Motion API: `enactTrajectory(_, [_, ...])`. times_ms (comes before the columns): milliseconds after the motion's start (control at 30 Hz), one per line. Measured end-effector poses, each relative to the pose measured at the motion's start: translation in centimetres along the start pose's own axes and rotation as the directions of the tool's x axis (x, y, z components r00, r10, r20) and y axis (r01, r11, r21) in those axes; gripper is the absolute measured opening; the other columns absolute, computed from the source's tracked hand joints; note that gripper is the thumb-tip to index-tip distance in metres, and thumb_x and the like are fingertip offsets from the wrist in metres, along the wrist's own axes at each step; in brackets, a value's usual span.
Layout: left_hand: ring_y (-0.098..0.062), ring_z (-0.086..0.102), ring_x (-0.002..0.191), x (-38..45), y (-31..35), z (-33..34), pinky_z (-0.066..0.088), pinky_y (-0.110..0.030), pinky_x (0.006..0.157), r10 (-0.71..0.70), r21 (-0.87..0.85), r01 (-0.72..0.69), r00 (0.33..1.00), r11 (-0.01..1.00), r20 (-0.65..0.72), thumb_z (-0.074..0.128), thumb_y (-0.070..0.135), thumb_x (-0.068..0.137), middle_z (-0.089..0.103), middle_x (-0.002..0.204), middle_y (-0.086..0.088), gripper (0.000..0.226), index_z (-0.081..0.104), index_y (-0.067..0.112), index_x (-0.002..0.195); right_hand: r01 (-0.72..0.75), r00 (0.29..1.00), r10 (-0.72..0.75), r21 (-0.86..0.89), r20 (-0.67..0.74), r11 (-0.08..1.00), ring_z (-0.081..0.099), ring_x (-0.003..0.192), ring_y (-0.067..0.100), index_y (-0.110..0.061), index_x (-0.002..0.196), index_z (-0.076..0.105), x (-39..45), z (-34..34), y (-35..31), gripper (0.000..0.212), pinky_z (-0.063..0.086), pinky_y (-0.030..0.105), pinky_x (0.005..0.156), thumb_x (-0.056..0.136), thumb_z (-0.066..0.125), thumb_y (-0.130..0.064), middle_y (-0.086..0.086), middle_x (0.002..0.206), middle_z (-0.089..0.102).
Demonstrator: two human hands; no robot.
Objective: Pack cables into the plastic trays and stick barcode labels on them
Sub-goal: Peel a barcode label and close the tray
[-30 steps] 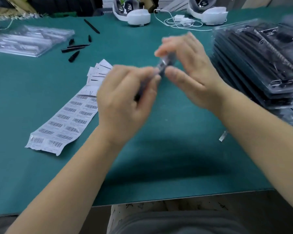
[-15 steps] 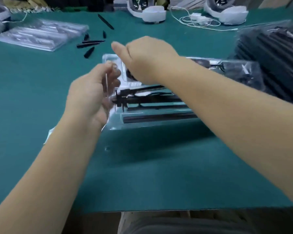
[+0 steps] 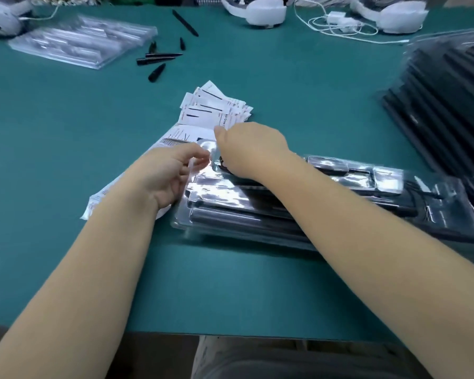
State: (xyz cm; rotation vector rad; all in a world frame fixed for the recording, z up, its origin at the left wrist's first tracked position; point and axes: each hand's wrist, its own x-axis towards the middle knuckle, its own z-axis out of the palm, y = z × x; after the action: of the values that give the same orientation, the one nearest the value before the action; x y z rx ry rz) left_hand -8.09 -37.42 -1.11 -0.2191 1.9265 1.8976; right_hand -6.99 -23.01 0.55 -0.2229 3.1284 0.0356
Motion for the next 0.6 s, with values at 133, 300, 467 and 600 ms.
enactTrajectory(133, [-0.003, 0.043, 0.041, -0.3, -0.2, 0.3, 0.03, -0.01, 0.033, -0.048, 0.055, 0.048, 0.999, 0.997, 0.003, 0.06, 0.012, 0.086, 0.059, 0.05, 0.004, 0.01, 0.058, 0.011, 0.077, -0.052, 0.999, 0.052, 0.033, -0.001, 0.998, 0.028, 0.056, 0.02, -0.017, 0.142, 0.031, 0.0, 0.6, -0.3, 0.052, 0.027, 0.031, 0.045, 0.092, 0.033, -0.007, 0.0, 0.069, 0.027])
enactTrajectory(300, [-0.003, 0.059, 0.048, -0.4, 0.1, 0.6, 0.042, -0.015, 0.05, 0.018, -0.021, -0.018, 1.0, 1.0, 0.021, 0.06, 0.012, 0.087, 0.063, 0.055, 0.004, 0.014, 0.057, 0.012, 0.073, -0.1, 0.986, 0.111, 0.097, -0.125, 0.99, 0.032, 0.054, 0.019, -0.011, 0.076, 0.045, -0.1, 0.5, 0.2, 0.024, 0.031, 0.028, 0.048, 0.097, 0.034, -0.011, 0.003, 0.068, 0.04])
enactTrajectory(467, [-0.009, 0.057, 0.05, -0.6, 0.5, -0.3, 0.048, -0.024, 0.062, -0.032, -0.119, 0.055, 0.982, 0.991, 0.186, 0.056, 0.02, 0.086, 0.059, 0.06, 0.004, 0.023, 0.06, 0.015, 0.064, -0.074, 0.967, 0.118, 0.199, -0.224, 0.977, 0.031, 0.054, 0.016, -0.02, 0.06, 0.022, -0.4, -0.7, 0.1, 0.039, 0.034, 0.03, 0.054, 0.097, 0.033, -0.014, 0.0, 0.064, 0.035])
enactTrajectory(600, [-0.011, 0.058, 0.051, -1.2, 0.9, -0.6, 0.054, -0.02, 0.057, -0.039, -0.204, 0.087, 0.972, 0.975, 0.23, 0.065, 0.022, 0.072, 0.061, 0.059, 0.001, 0.022, 0.067, 0.015, 0.051, -0.07, 0.97, 0.121, 0.234, -0.213, 0.97, 0.031, 0.054, 0.018, -0.02, 0.059, 0.022, -0.5, -1.4, 0.2, 0.04, 0.036, 0.03, 0.056, 0.096, 0.033, -0.012, 0.001, 0.064, 0.035])
